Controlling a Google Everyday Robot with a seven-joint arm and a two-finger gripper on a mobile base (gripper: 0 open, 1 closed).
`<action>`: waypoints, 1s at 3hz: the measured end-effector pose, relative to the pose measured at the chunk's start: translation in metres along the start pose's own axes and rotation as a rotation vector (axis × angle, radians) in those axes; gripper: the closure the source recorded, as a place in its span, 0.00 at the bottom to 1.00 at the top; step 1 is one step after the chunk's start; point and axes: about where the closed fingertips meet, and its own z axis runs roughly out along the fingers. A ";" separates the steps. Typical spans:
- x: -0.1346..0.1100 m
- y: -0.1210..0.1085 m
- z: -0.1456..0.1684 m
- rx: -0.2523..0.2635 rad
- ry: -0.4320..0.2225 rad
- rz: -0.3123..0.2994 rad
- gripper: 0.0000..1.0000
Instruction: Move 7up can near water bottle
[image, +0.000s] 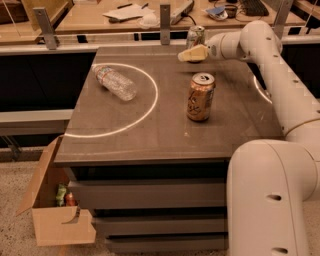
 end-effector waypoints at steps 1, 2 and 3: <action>-0.008 -0.005 0.016 0.000 -0.054 0.011 0.00; -0.026 -0.017 0.025 0.035 -0.139 0.006 0.25; -0.032 -0.023 0.016 0.043 -0.152 -0.007 0.56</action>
Offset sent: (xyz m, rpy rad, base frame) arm 0.0644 -0.0054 0.0361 0.1120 -0.2020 -0.0592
